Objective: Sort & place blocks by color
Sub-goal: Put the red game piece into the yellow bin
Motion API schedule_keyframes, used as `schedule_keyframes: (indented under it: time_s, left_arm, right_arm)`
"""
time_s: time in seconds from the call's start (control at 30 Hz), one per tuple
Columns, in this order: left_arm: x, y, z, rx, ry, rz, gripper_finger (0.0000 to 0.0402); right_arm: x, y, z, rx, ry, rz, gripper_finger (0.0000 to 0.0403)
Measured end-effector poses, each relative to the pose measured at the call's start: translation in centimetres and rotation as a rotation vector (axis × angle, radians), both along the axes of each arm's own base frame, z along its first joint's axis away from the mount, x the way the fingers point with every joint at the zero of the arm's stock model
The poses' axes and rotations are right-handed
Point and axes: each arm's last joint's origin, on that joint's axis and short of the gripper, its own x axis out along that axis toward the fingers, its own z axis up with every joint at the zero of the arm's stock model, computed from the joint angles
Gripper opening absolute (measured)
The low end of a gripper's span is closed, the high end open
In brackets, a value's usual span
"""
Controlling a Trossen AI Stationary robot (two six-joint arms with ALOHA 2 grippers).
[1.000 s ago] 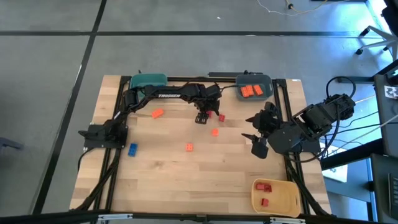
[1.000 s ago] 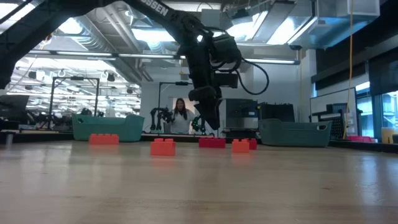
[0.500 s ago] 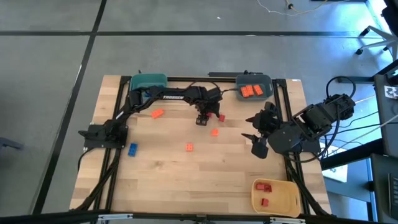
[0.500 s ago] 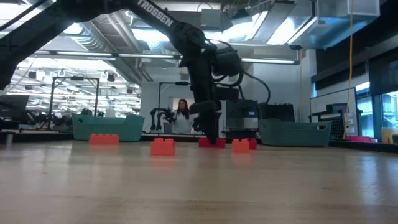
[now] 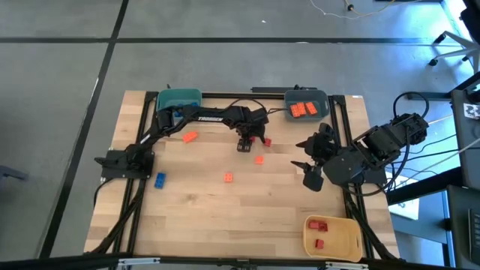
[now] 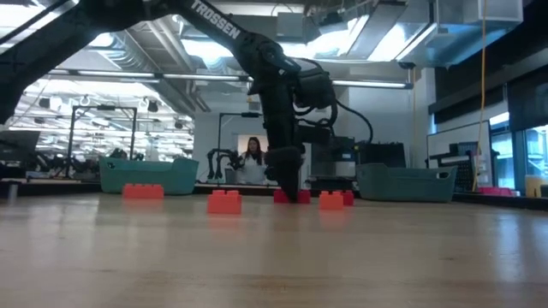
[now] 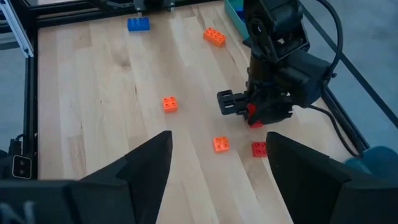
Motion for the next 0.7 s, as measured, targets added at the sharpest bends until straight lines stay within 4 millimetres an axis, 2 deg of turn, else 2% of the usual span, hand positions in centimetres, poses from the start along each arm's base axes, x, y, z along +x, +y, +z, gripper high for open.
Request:
schedule_keyframes:
  time_s: [0.17, 0.33, 0.47, 0.63, 0.7]
  left_arm:
    - [-0.05, 0.07, -0.01, -0.015, -0.009, 0.083, 0.0237]
    - [-0.05, 0.08, 0.00, -0.012, -0.008, 0.085, 0.0227]
    - [-0.05, 0.10, 0.00, -0.005, -0.007, 0.087, 0.0194]
    - [-0.14, 0.16, -0.03, -0.003, 0.001, 0.096, 0.0132]
    - [-0.15, 0.03, -0.04, -0.013, 0.003, 0.098, 0.0128]
  right_arm:
    - [0.08, 0.05, 0.06, 0.007, -0.011, 0.000, 0.0262]
    - [0.13, 0.08, 0.11, 0.012, -0.018, -0.001, 0.0262]
    - [0.13, 0.08, 0.11, 0.013, -0.018, -0.001, 0.0262]
    - [0.13, 0.08, 0.11, 0.013, -0.018, -0.001, 0.0262]
    - [0.13, 0.08, 0.11, 0.013, -0.018, -0.001, 0.0262]
